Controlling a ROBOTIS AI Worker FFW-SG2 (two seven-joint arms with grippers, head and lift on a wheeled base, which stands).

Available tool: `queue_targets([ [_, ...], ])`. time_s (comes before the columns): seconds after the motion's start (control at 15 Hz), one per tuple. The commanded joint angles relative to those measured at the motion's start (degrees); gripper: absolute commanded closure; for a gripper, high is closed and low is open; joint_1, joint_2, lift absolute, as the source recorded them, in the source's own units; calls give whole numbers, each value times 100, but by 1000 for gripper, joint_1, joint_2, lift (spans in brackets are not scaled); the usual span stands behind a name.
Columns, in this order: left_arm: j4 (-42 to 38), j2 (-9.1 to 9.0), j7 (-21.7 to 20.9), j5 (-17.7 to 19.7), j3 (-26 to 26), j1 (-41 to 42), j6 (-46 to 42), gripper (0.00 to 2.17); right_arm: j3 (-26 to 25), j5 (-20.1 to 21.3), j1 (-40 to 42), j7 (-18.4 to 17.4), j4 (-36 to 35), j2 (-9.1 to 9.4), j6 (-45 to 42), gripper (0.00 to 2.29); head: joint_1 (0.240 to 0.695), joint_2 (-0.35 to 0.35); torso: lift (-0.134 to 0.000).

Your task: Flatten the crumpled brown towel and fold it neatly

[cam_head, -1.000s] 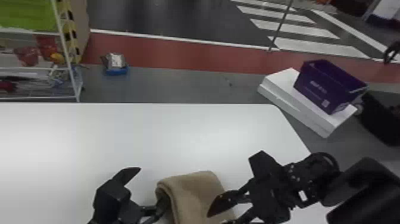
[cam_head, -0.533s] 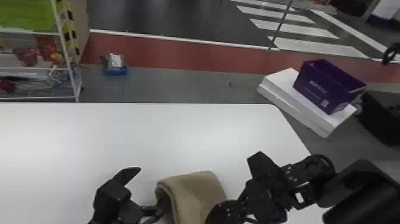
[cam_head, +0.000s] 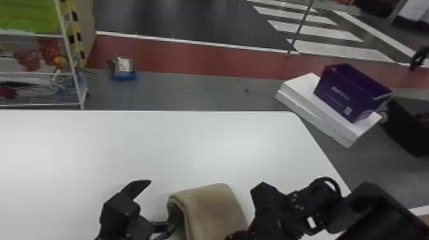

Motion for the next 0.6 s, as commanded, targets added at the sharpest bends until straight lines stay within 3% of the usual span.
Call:
queue_targets([
  [0.0,0,-15,0,-9,14,2,2,181,46,62,-16,28,46,-10,-69,1747,695,-285,-124],
  [0.13,-9,-15,-9,-431,-21,-7,90,181,46,70,-25,28,46,-10,-69,1747,695,-285,-124],
  [0.27,-35,-15,-308,-1380,-126,-86,793,167,46,88,-25,28,54,-10,-69,1747,695,-282,-124],
  [0.53,-176,-15,-1652,-1793,164,-227,986,161,63,114,-34,28,54,-2,-69,1747,695,-285,-124],
])
